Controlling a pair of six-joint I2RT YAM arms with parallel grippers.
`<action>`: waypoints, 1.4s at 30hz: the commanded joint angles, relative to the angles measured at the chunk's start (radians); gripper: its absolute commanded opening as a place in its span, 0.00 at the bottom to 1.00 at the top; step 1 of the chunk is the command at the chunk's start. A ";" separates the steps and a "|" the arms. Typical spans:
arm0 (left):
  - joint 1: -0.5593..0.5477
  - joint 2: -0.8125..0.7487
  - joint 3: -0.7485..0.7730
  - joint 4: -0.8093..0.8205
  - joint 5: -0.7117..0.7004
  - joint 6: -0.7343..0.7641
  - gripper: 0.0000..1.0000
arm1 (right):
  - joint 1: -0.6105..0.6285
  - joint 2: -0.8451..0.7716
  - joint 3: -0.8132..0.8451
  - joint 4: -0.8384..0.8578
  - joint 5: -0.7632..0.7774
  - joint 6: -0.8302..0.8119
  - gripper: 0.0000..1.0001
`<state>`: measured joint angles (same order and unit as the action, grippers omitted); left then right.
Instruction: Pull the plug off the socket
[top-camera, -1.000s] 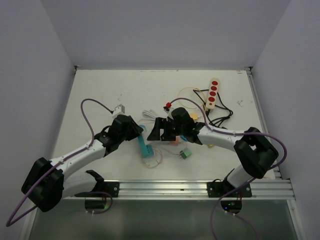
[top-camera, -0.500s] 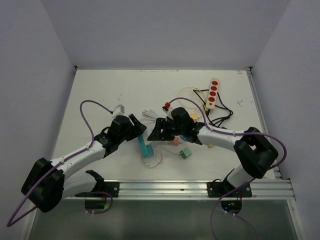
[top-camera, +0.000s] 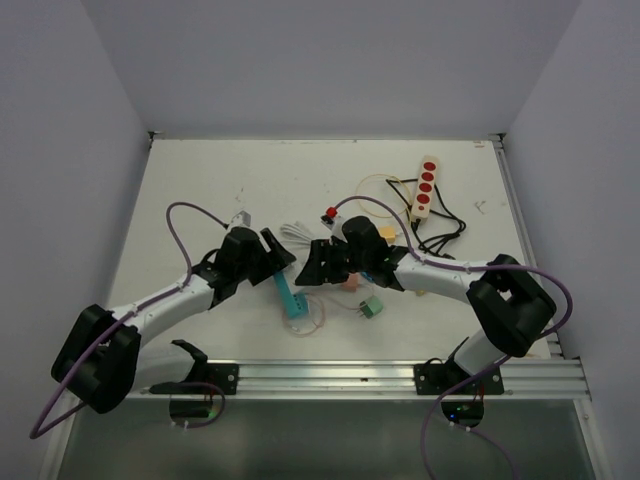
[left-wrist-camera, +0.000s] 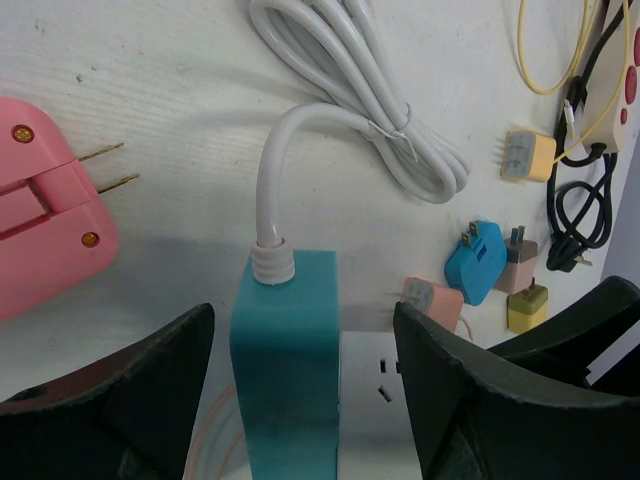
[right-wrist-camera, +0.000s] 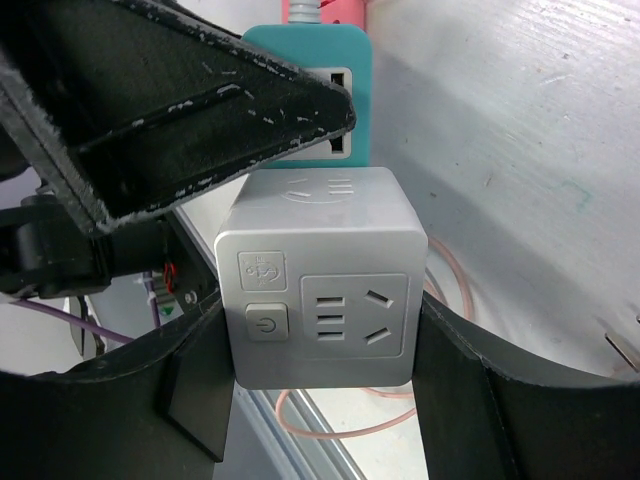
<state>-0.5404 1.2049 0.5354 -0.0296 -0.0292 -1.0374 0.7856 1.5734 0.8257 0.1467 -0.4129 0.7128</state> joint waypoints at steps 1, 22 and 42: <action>0.036 0.001 0.028 -0.003 0.066 0.005 0.74 | 0.010 -0.053 0.003 0.123 -0.078 -0.039 0.00; 0.043 0.015 -0.006 0.031 0.068 0.109 0.00 | 0.006 -0.093 0.009 0.108 -0.087 -0.042 0.00; 0.043 -0.008 -0.025 -0.082 -0.118 0.232 0.00 | -0.256 -0.315 0.029 -0.194 -0.161 -0.125 0.00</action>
<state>-0.5529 1.1961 0.5560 0.1154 0.0681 -1.0019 0.6510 1.3762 0.8188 0.0074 -0.5488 0.5812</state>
